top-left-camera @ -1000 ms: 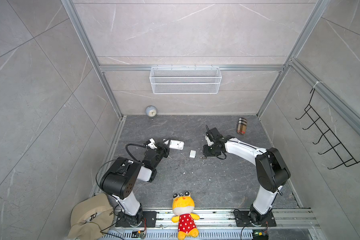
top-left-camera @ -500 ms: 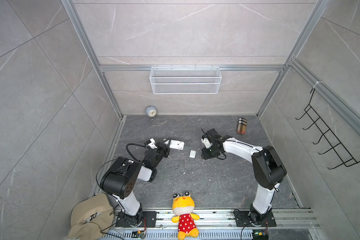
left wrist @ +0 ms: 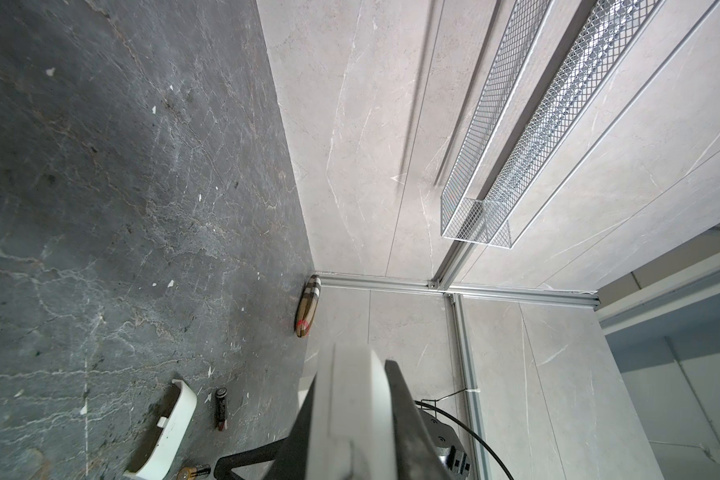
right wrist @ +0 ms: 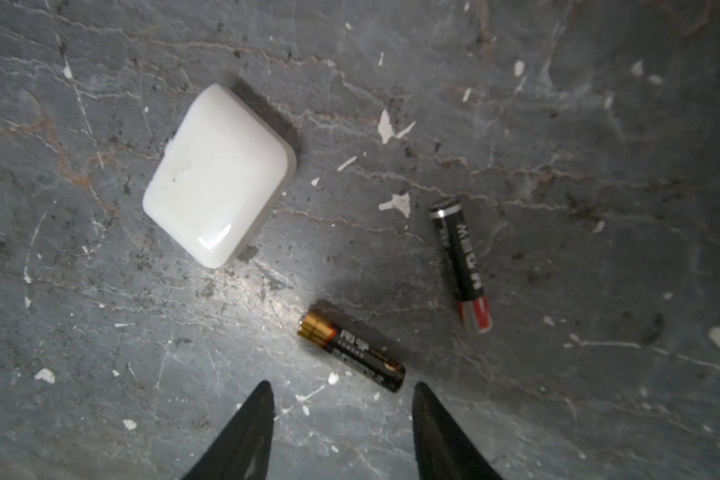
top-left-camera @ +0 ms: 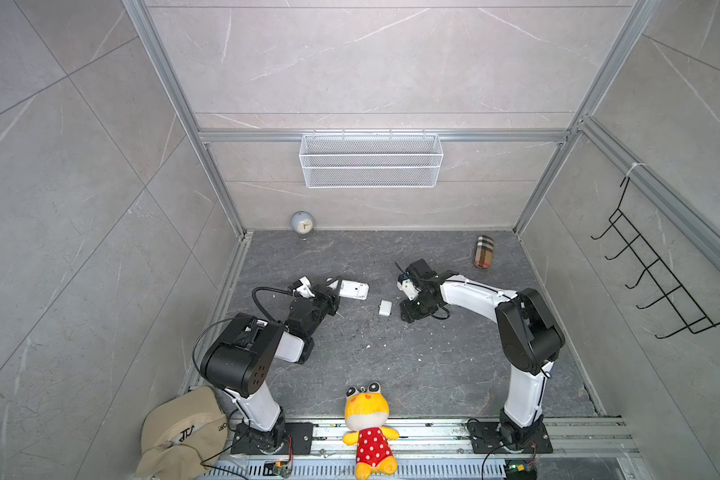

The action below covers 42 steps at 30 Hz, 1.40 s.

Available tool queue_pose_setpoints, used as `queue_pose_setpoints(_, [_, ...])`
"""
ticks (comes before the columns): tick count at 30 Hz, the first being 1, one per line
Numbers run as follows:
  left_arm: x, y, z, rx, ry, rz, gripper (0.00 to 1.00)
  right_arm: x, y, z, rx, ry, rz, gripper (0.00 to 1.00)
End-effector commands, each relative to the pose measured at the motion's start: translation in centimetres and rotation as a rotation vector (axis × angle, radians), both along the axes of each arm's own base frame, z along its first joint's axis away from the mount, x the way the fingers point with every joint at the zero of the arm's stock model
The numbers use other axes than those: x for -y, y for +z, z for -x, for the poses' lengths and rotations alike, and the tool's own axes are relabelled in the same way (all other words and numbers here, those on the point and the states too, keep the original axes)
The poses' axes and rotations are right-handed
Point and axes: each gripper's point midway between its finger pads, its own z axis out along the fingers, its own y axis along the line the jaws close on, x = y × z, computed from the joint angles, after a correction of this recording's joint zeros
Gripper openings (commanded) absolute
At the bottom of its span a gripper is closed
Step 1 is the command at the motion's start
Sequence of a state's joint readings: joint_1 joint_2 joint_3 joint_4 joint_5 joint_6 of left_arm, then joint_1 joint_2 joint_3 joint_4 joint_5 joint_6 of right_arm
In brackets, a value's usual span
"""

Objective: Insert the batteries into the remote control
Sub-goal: 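Lower the right gripper onto the gold-and-black battery and close on it, then lift the gold-and-black battery with the right gripper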

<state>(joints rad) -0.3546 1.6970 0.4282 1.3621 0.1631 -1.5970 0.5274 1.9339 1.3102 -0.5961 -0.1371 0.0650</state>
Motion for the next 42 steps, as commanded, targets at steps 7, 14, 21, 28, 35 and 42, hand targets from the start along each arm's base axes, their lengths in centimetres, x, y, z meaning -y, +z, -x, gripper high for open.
queue_pose_setpoints(7, [0.3, 2.0, -0.7, 0.075, 0.004, 0.013, 0.05, 0.0, -0.6, -0.2, -0.006, 0.044, 0.071, 0.57])
queue_pose_setpoints(14, [0.4, 1.8, -0.7, 0.07, 0.004, 0.01, 0.05, 0.1, -1.3, -0.2, -0.01, 0.056, 0.095, 0.57])
queue_pose_setpoints(21, [0.4, 1.8, -0.8, 0.07, 0.005, 0.012, 0.06, 0.0, -2.0, -0.5, -0.018, 0.067, 0.117, 0.56])
queue_pose_setpoints(28, [0.3, 1.8, -0.8, 0.072, 0.009, 0.01, 0.06, -0.1, -2.4, -0.7, -0.019, 0.065, 0.12, 0.49])
queue_pose_setpoints(35, [0.4, 1.9, -0.9, 0.073, 0.004, 0.014, 0.06, -0.2, -2.4, -0.6, -0.013, 0.04, 0.128, 0.34])
queue_pose_setpoints(42, [0.7, 2.1, -1.1, 0.077, -0.003, 0.019, 0.06, 0.3, -2.4, -1.2, 0.002, -0.053, 0.166, 0.22])
